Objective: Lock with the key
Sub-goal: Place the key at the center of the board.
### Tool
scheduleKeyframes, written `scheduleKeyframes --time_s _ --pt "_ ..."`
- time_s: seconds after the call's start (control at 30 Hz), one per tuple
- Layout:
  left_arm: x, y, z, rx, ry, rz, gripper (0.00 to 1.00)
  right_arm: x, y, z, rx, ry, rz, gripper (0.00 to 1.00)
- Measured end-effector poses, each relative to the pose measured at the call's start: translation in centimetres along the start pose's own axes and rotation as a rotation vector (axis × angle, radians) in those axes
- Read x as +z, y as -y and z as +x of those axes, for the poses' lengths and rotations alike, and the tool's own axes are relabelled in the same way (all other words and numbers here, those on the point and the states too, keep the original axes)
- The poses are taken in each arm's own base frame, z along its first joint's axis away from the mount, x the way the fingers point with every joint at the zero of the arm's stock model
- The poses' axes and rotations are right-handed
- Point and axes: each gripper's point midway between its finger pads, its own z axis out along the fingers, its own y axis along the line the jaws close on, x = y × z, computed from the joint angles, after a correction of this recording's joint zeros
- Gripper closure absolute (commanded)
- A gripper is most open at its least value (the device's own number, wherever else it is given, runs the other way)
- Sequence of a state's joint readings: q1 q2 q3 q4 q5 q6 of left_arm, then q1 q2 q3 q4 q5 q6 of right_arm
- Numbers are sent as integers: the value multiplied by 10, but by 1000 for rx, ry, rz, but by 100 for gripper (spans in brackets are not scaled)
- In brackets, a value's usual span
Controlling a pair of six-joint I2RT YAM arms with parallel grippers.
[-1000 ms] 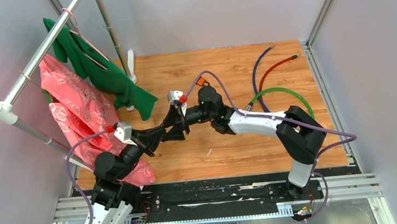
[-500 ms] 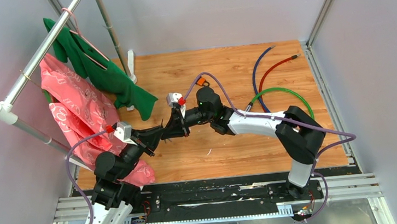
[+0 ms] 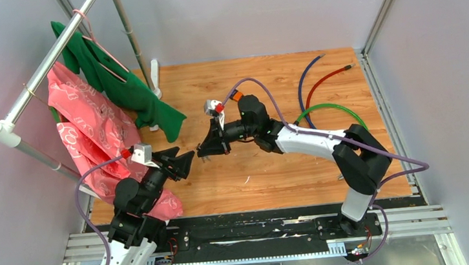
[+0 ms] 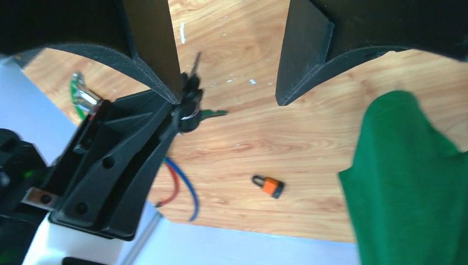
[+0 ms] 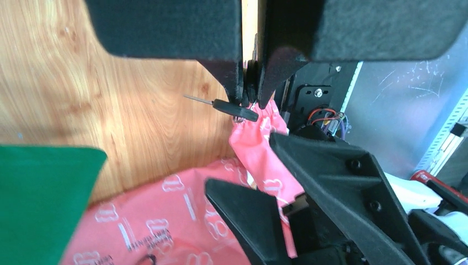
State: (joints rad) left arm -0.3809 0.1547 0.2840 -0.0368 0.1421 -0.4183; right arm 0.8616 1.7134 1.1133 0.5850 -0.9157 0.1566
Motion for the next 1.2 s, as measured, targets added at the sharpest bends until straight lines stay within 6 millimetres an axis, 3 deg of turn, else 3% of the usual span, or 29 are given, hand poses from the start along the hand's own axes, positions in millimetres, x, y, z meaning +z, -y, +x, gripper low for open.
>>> scheduleKeyframes --time_s 0.13,0.3,0.37,0.5,0.6,0.67,0.73,0.83,0.93,1.03,1.2 --pt "-2 -22 2 9 4 -118 31 -20 21 11 102 -43 75 100" --pt "-5 -34 3 15 4 -181 32 -53 66 27 226 -85 267 100" --pt "-5 -35 3 15 5 -183 32 -64 94 27 290 -99 361 100" --pt "-5 -35 3 17 5 -185 32 -84 172 33 392 -132 575 100" --pt "-5 -36 3 19 6 -187 32 -103 226 64 486 -217 737 100" --pt "-5 -36 3 19 8 -188 32 -115 247 90 527 -280 819 100" --pt "-5 -36 2 19 8 -188 32 -124 254 116 559 -357 882 100" --pt "-5 -35 2 19 9 -186 32 -127 258 131 559 -413 914 100" --pt "-5 -35 2 19 11 -185 32 -127 264 126 511 -436 948 86" --pt "-6 -35 1 19 12 -184 31 -131 272 126 477 -459 995 59" --pt "-5 -35 2 19 11 -184 29 -144 277 138 457 -523 1061 48"
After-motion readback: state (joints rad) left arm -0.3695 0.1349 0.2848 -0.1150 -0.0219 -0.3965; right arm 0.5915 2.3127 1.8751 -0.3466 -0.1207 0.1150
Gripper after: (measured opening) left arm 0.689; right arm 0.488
